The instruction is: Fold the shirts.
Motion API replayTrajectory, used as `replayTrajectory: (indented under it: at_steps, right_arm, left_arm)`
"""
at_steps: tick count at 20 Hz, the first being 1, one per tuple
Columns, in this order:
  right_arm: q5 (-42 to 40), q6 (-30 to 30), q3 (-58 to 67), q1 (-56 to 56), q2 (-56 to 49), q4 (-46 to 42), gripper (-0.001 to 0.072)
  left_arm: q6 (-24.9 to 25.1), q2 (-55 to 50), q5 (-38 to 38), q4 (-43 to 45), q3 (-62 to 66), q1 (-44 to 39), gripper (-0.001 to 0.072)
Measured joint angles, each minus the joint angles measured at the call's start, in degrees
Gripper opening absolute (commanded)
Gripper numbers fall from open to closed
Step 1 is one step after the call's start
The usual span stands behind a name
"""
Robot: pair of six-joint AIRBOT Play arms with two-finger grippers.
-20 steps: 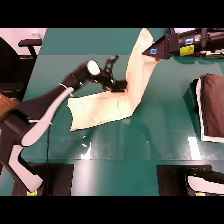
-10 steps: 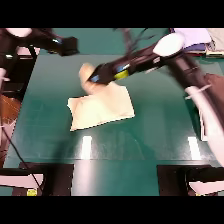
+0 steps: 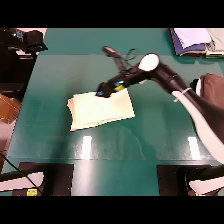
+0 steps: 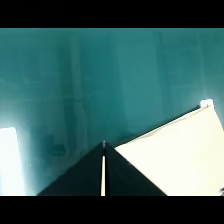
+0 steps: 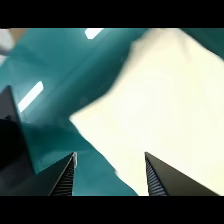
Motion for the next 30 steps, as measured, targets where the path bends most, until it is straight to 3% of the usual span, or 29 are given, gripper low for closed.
replayTrajectory:
  at_steps: [1, 2, 3, 7, 12, 15, 18, 19, 24, 30]
  right_arm:
    - [0.44, 1.01, -2.97, -3.08, 1.22, -1.70, 0.0513]
    - [0.63, 1.90, -5.79, -6.14, 2.23, -2.86, 0.0620]
    - [0.81, 2.51, -8.74, -9.49, 3.08, -3.39, 0.0660]
    - [1.92, 3.85, -17.66, -18.97, 2.97, -2.78, 0.0619]
    - [3.65, 4.31, -18.71, -21.18, -3.91, 0.74, 0.0612]
    - [4.57, 4.44, -15.19, -18.47, -8.72, 4.37, 0.0545]
    - [4.66, 4.46, -10.54, -14.36, -13.11, 5.81, 0.0123]
    - [4.44, 4.46, -9.14, -13.11, -14.10, 6.05, 0.0015]
    - [3.04, 4.66, -2.54, -12.00, -14.27, 5.31, 0.0016]
    - [2.54, 8.83, 5.03, -27.21, -5.51, -5.95, 0.0016]
  left_arm:
    - [0.09, 0.09, -0.24, -0.02, 0.00, 0.00, 0.0024]
    - [0.11, 0.15, -0.37, -0.09, 0.00, 0.00, 0.0024]
    - [0.13, 0.17, -0.55, -0.11, 0.00, 0.00, 0.0024]
    - [0.24, 0.24, -0.55, -1.11, 0.00, -0.02, 0.0024]
    - [0.28, 0.24, -0.52, -1.55, 0.00, -0.02, 0.0024]
    - [0.31, 0.24, -0.52, -1.66, 0.00, -0.02, 0.0024]
    - [0.31, 0.24, -0.52, -1.77, 0.00, -0.15, 0.0023]
    - [0.31, 0.24, -0.50, -1.68, 0.00, -0.46, 0.0023]
    - [0.57, 0.24, 0.87, -1.33, 0.00, -5.29, 0.0023]
    - [0.72, 0.24, 2.19, -1.27, 0.00, -12.33, 0.0024]
